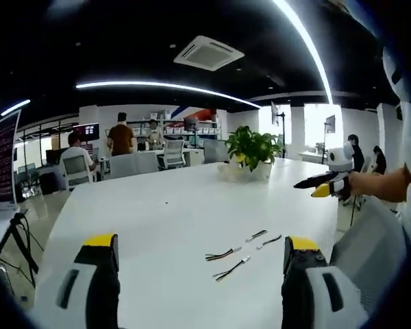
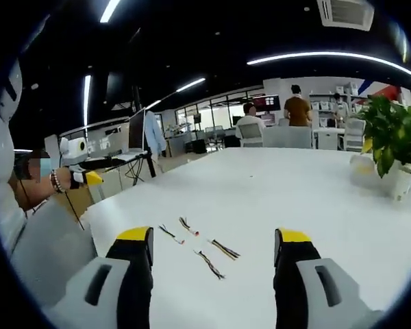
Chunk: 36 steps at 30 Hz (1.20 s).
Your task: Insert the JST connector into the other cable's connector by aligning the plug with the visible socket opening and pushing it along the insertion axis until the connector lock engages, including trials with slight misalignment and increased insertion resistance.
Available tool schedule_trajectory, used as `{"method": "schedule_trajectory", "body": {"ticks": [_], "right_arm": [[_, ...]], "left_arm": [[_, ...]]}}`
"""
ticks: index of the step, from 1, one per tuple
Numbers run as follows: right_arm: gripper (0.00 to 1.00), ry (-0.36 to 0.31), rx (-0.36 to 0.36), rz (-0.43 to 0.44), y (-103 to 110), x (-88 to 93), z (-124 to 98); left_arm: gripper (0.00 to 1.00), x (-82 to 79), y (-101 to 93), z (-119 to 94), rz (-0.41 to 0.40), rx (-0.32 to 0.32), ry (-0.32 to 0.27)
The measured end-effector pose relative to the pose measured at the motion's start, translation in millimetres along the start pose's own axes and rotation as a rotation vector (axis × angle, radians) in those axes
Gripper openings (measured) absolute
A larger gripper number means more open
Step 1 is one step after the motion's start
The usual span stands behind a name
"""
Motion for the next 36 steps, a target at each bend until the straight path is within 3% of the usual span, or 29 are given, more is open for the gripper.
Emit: {"method": "schedule_trajectory", "body": {"ticks": [4, 12, 15, 19, 25, 30, 36], "right_arm": [[0.67, -0.001, -0.049, -0.026, 0, -2.7, 8], [0.63, 0.01, -0.111, -0.067, -7, -5.4, 24], [0.61, 0.006, -0.128, -0.078, -9, -5.9, 29], [0.59, -0.002, -0.153, -0.098, -11, -6.7, 36], [0.55, -0.005, -0.199, -0.129, -11, -5.9, 45], [0.53, 0.002, -0.217, -0.149, -15, -1.9, 51], [0.49, 0.005, -0.252, -0.171, -16, 2.3, 59]], "left_arm": [[0.99, -0.8, -5.7, 16, 0.026, 0.079, 0.006], [0.99, 1.7, -7.4, 45, 0.045, 0.168, 0.024], [0.99, 1.3, -11.2, 53, 0.041, 0.219, -0.005], [0.99, 5.0, -11.1, 63, 0.014, 0.261, 0.0], [0.99, -1.3, -8.1, 78, 0.022, 0.323, -0.036], [0.92, 6.2, -6.5, 90, 0.036, 0.354, -0.013], [0.82, 26.5, -14.7, 102, 0.032, 0.415, 0.061]]}}
Point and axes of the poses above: the point that each gripper's makers call its tool centre point, and the gripper's own axes: z roughly forward along the fingers, y roughly to its left, x roughly out of its underside, the point moved 1 cm from there along -z, roughly backward along the fingers, and after that the axes turned 8 degrees about -z, right-handed, at the moved point
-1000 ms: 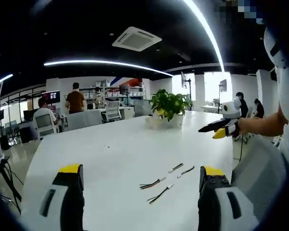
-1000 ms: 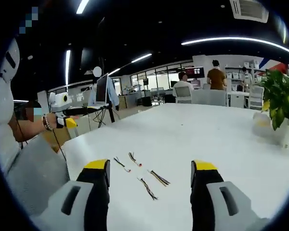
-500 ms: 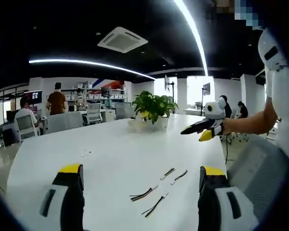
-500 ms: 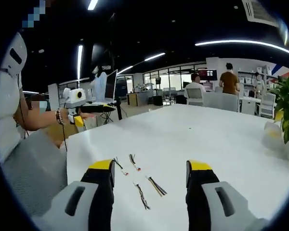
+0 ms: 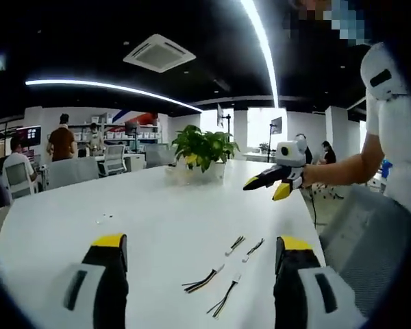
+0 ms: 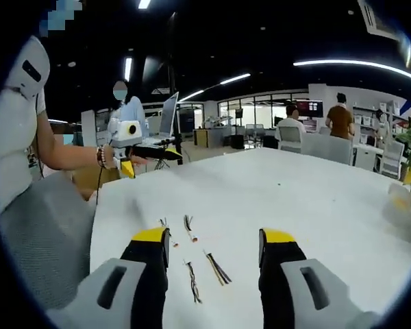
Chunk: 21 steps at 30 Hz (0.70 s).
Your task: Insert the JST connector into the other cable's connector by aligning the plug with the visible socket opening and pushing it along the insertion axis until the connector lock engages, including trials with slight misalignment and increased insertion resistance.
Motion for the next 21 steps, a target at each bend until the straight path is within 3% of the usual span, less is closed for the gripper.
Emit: {"method": "schedule_trajectory", "body": {"ticks": [4, 8, 15, 21], "right_arm": [[0.49, 0.02, -0.02, 0.003, -3, 6.8, 8], [0.47, 0.031, -0.046, 0.001, -3, 12.5, 15], [0.44, 0.055, -0.086, -0.014, -3, 25.4, 32], [0.42, 0.062, -0.109, -0.024, -4, 31.2, 43]], "left_arm": [[0.7, 11.8, -0.7, 10, 0.01, 0.039, 0.042], [0.71, 18.1, 1.6, 19, 0.021, 0.051, 0.056], [0.59, 29.3, 4.0, 32, -0.007, 0.099, 0.076], [0.58, 37.4, 4.9, 43, -0.013, 0.125, 0.093]]}}
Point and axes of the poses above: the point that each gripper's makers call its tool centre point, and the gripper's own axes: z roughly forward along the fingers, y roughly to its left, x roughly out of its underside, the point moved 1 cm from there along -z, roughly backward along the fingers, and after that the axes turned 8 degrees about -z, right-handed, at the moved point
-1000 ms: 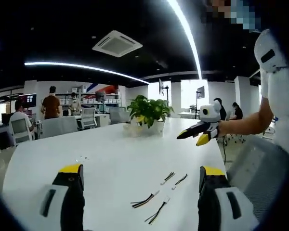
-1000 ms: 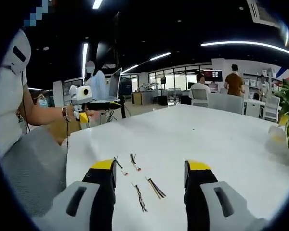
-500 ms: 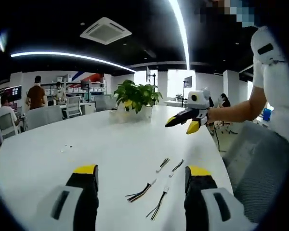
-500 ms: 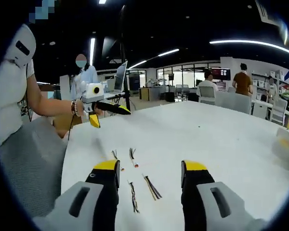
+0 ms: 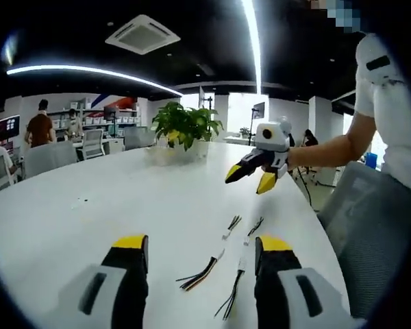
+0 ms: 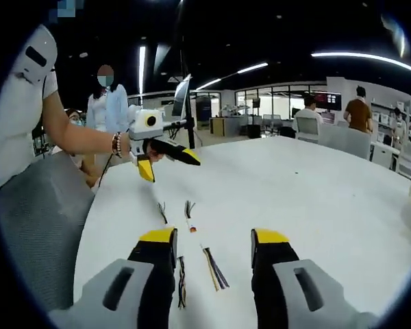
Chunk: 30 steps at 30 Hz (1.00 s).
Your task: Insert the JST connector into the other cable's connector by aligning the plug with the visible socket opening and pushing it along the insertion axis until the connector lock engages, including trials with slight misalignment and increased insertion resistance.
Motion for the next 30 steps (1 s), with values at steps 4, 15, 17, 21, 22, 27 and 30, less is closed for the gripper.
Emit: {"method": "schedule_trajectory", "body": {"ticks": [4, 15, 17, 21, 22, 27, 30], "right_arm": [[0.42, 0.015, -0.009, -0.009, -3, 6.2, 5], [0.32, 0.015, -0.091, -0.04, 10, 12.5, 14], [0.3, 0.036, -0.095, -0.054, 11, 16.1, 16], [0.3, 0.044, -0.105, -0.06, 11, 21.2, 20], [0.29, 0.049, -0.107, -0.065, 11, 22.5, 21], [0.28, 0.056, -0.122, -0.072, 8, 27.8, 26], [0.27, 0.061, -0.129, -0.076, 8, 30.5, 29]], "left_arm": [[0.57, 8.1, -0.4, 8, 0.005, 0.015, 0.028], [0.57, 13.3, -0.9, 22, 0.018, 0.05, 0.024], [0.56, 15.9, -1.2, 25, 0.021, 0.056, 0.033], [0.53, 25.0, -3.4, 32, 0.034, 0.075, 0.067], [0.52, 27.2, -3.4, 33, 0.041, 0.078, 0.077], [0.47, 33.7, -2.5, 40, 0.046, 0.091, 0.102], [0.43, 37.7, -4.1, 43, 0.055, 0.108, 0.118]]}}
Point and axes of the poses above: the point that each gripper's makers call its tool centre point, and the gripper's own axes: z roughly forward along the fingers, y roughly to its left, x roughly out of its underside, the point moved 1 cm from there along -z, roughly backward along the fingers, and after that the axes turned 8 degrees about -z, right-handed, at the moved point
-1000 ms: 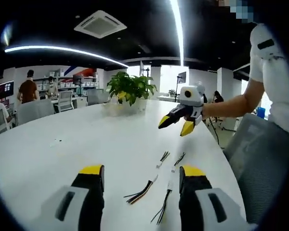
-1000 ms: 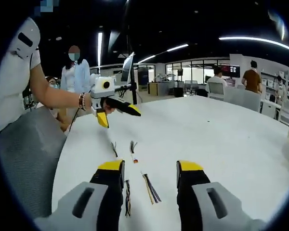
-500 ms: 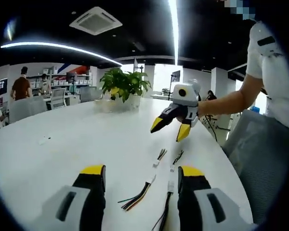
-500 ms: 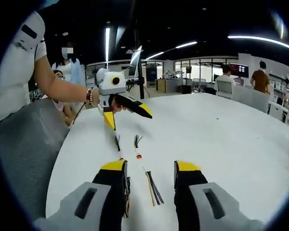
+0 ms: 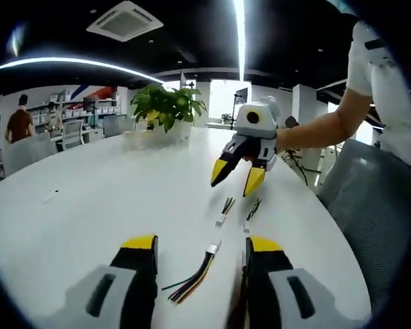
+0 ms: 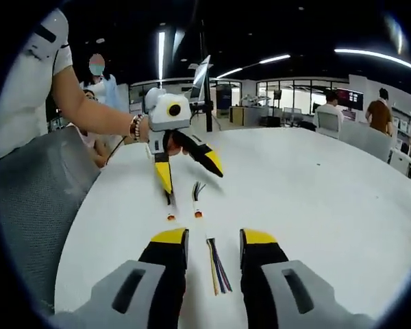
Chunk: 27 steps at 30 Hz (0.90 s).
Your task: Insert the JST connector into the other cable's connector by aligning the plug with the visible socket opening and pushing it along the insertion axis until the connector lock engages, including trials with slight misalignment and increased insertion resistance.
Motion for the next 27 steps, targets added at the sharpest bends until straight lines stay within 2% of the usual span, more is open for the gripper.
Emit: {"method": "schedule_trajectory", "body": {"ticks": [10, 27], "right_arm": [[0.22, 0.013, -0.038, -0.002, 3, 8.9, 11], [0.13, 0.008, -0.073, -0.017, 5, 17.1, 29]], "left_arm": [[0.34, 14.0, -1.7, 11, 0.008, 0.018, 0.045], [0.22, 23.3, -0.6, 20, 0.002, 0.035, 0.058]]}}
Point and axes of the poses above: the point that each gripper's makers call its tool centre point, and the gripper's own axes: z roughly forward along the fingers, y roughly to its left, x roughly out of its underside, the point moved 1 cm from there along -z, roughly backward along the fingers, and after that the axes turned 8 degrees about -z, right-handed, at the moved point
